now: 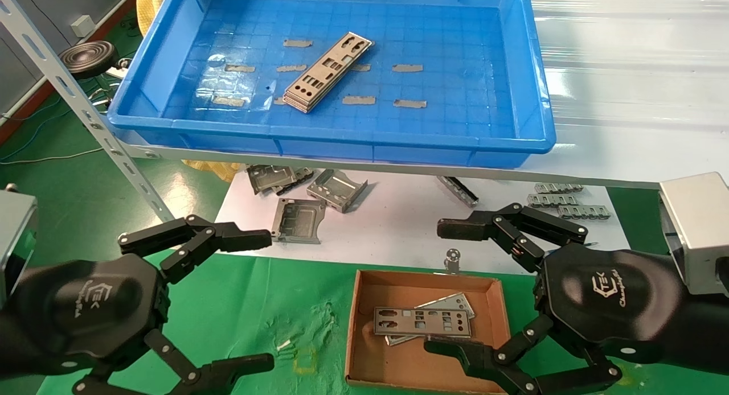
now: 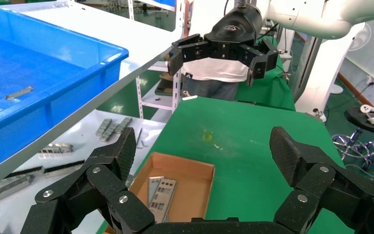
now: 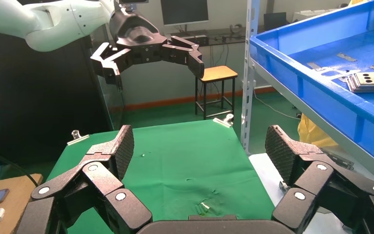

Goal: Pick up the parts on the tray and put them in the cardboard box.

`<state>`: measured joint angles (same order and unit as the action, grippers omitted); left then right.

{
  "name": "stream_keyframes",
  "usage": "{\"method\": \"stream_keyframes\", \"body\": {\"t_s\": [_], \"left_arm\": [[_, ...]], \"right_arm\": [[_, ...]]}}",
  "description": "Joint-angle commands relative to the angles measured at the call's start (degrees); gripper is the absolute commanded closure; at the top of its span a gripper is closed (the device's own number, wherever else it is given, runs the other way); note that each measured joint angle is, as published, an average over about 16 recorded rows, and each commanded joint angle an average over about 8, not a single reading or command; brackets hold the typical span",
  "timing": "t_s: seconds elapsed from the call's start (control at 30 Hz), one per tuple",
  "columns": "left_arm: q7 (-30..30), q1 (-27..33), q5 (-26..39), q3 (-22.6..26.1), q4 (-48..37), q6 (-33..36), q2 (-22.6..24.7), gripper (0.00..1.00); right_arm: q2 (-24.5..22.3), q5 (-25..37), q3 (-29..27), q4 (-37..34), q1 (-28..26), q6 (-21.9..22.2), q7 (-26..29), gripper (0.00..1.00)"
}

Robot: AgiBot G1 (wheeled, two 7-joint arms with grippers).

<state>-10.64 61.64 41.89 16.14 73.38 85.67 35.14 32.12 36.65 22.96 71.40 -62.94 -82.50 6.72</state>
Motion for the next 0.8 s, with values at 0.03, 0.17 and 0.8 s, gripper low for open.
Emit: {"method": "stream_keyframes", "body": {"t_s": [0.03,0.17,0.8], "left_arm": [[0.00,0.00,0.00,0.00,0.00,0.00,0.00,0.00],[0.00,0.00,0.00,0.00,0.00,0.00,0.00,0.00],[0.00,0.00,0.00,0.00,0.00,0.00,0.00,0.00]], "right_arm": [[0.00,0.00,0.00,0.00,0.00,0.00,0.00,0.00],[0.00,0.00,0.00,0.00,0.00,0.00,0.00,0.00],[0.00,0.00,0.00,0.00,0.00,0.00,0.00,0.00]]}}
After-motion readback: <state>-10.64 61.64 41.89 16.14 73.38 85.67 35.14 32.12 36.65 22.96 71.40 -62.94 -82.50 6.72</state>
